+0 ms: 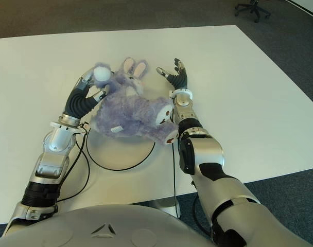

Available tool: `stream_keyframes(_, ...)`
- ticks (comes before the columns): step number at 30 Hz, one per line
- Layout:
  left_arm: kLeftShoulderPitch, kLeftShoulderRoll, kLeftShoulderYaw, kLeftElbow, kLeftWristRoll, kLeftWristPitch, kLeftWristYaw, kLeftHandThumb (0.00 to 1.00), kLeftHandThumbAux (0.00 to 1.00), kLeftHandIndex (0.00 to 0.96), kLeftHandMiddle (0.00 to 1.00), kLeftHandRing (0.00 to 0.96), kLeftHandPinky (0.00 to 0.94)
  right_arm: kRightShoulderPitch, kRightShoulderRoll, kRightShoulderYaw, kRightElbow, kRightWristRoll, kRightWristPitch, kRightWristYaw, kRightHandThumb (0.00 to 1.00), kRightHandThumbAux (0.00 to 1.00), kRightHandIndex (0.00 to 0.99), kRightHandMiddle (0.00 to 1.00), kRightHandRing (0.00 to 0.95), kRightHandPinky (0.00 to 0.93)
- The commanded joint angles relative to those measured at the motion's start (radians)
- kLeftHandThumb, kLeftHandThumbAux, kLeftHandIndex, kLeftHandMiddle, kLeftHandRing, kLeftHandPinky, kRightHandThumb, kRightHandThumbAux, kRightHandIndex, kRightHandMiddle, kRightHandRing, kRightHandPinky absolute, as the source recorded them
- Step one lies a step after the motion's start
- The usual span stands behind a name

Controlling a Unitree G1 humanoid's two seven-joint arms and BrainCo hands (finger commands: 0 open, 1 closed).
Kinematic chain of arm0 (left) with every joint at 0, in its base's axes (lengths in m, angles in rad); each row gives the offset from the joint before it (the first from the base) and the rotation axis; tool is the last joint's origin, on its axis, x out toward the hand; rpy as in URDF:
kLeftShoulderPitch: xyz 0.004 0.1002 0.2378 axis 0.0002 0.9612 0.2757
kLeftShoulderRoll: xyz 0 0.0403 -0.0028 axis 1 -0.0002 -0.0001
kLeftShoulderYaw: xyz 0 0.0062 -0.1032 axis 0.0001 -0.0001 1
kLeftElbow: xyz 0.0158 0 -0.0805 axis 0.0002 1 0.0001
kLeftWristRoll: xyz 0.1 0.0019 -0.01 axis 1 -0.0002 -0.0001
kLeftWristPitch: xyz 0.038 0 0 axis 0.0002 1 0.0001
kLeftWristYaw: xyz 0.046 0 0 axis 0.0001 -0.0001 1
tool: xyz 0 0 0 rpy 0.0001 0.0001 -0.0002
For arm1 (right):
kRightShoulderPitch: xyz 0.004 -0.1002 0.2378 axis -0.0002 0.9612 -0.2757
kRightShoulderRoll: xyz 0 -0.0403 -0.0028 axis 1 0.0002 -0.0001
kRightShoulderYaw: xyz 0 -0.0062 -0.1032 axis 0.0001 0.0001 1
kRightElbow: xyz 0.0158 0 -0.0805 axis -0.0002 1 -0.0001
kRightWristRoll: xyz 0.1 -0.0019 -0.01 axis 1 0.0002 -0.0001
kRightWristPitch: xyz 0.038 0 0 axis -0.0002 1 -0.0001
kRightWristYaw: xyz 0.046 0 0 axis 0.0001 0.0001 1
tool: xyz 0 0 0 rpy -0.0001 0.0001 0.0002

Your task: Put the doll into the plate.

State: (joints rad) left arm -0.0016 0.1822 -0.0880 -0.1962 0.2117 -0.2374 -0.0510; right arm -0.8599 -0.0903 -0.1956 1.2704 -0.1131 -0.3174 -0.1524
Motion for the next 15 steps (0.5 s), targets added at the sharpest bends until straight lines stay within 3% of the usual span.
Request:
stream_keyframes(1, 0.024, 0.013, 0.000, 0.008, -0.002, 0.013, -0.021, 0.478, 0.492, 0.159, 0.258, 0.241, 0.217, 0.116, 0.020, -0.004, 0.076, 0.012, 0.087, 0.000, 0.085, 0.729, 0.089, 0.062, 0.046, 0.057)
stream_keyframes(15, 0.028, 0.023, -0.002, -0.004, 0.009, 0.009, -0.017, 0.408, 0.501, 0.147, 0.251, 0.242, 0.229, 0.116, 0.020, -0.001, 0.076, 0.009, 0.085, 0.000, 0.080, 0.730, 0.087, 0.056, 0.037, 0.046)
